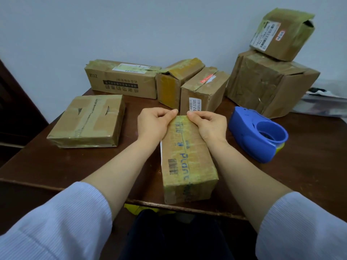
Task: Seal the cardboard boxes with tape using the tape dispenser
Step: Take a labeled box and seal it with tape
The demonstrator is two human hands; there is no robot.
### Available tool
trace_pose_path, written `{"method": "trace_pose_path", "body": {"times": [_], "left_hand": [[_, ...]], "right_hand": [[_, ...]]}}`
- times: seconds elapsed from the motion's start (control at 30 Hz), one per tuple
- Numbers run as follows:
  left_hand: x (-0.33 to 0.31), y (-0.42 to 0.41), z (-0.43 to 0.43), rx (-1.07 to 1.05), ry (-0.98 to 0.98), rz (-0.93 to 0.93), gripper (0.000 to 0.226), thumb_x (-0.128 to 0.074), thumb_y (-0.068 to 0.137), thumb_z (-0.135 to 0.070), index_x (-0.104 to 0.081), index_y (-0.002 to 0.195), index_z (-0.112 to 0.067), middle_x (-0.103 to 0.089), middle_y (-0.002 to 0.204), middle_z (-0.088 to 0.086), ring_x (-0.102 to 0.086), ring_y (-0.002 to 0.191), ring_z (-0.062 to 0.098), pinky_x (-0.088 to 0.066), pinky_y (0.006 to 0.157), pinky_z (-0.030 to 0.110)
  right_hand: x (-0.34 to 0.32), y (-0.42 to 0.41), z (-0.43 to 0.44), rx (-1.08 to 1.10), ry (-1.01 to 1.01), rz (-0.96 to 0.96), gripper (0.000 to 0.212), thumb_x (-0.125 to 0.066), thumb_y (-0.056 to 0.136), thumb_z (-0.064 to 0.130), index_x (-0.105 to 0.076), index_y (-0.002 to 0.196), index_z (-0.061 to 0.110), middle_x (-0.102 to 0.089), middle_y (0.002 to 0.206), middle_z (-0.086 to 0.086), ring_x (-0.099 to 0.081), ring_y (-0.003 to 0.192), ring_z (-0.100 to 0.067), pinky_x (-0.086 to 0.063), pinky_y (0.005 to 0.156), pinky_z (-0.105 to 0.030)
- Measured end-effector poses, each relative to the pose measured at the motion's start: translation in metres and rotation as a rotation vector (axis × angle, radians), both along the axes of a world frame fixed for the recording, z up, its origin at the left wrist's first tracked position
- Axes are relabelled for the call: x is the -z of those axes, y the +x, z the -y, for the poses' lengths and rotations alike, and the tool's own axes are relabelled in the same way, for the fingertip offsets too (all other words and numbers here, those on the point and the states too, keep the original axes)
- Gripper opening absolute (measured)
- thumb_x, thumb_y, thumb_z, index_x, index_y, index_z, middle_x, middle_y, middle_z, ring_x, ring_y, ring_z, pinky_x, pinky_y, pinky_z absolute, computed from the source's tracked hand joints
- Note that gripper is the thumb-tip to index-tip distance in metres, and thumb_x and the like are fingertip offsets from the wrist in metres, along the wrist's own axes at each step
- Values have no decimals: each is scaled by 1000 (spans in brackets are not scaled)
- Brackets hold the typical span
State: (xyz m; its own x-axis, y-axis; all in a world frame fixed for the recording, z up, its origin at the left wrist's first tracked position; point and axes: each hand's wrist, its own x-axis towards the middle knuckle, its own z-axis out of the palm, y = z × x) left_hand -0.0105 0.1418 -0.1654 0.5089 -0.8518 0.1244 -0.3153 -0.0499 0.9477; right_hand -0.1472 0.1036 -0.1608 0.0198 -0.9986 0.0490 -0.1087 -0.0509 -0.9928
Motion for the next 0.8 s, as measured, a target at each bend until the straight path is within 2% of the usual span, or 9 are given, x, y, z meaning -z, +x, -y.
{"method": "trace_pose_path", "body": {"times": [0.2,0.27,0.33,0.4,0.47,0.53,0.57,0.7,0.8], "left_hand": [[-9,-1,-1,107,120,-54,18,-75,81,-37,-75,73,-21,-74,78,0,-71,80,20,-57,83,43],[-13,-4,-3,94,115,-115,17,-69,87,-33,-74,77,-20,-73,81,1,-71,86,22,-56,85,42],[-16,-6,-6,84,102,-237,21,-56,96,-30,-70,105,-18,-70,97,-4,-65,103,19,-49,95,35],[-18,-3,-11,118,125,-332,48,-45,100,-37,-42,144,-19,-50,139,-5,-43,132,16,-31,109,33],[-11,1,-16,150,165,-294,68,-44,97,-49,-15,154,-24,-17,160,-4,-17,146,18,-15,119,42],[-2,-1,-24,131,198,-247,73,-47,96,-49,-12,154,-22,-19,159,-3,-20,146,20,-17,118,43],[2,-4,-29,123,202,-255,70,-48,96,-46,-16,153,-21,-29,156,-2,-31,141,22,-24,116,42],[12,-12,-32,69,149,-163,49,-50,98,-33,-44,143,-16,-53,140,2,-55,121,21,-44,104,42],[4,-11,-34,-25,113,-51,42,-49,98,-34,-56,134,-13,-62,129,3,-57,118,20,-45,103,42]], "right_hand": [[-2,-3,-3,-105,4,-47,12,-72,83,25,-71,73,20,-71,79,0,-68,87,-18,-56,85,-36],[-1,-1,-3,-71,39,0,8,-70,85,23,-74,81,17,-72,85,-1,-68,92,-19,-54,89,-36],[1,-1,-2,-62,122,41,22,-60,92,27,-72,102,11,-72,97,-5,-67,95,-19,-53,91,-37],[0,-7,-1,-96,264,105,41,-47,95,45,-64,122,17,-67,113,1,-61,106,-18,-48,98,-40],[-2,-18,-7,-168,357,57,68,-48,79,71,-52,134,31,-56,132,10,-51,121,-16,-40,105,-44],[0,-28,-15,-254,346,-42,93,-56,57,84,-48,136,35,-53,137,11,-50,124,-15,-39,106,-44],[3,-31,-19,-296,333,-76,93,-60,57,81,-48,136,33,-56,135,8,-54,121,-15,-42,104,-44],[5,-28,-36,-282,160,-121,20,-50,97,32,-67,97,22,-70,97,2,-66,90,-14,-54,86,-37],[3,-29,-39,-90,-17,-221,37,-48,98,32,-68,79,8,-65,76,-4,-58,75,-14,-49,71,-35]]}}
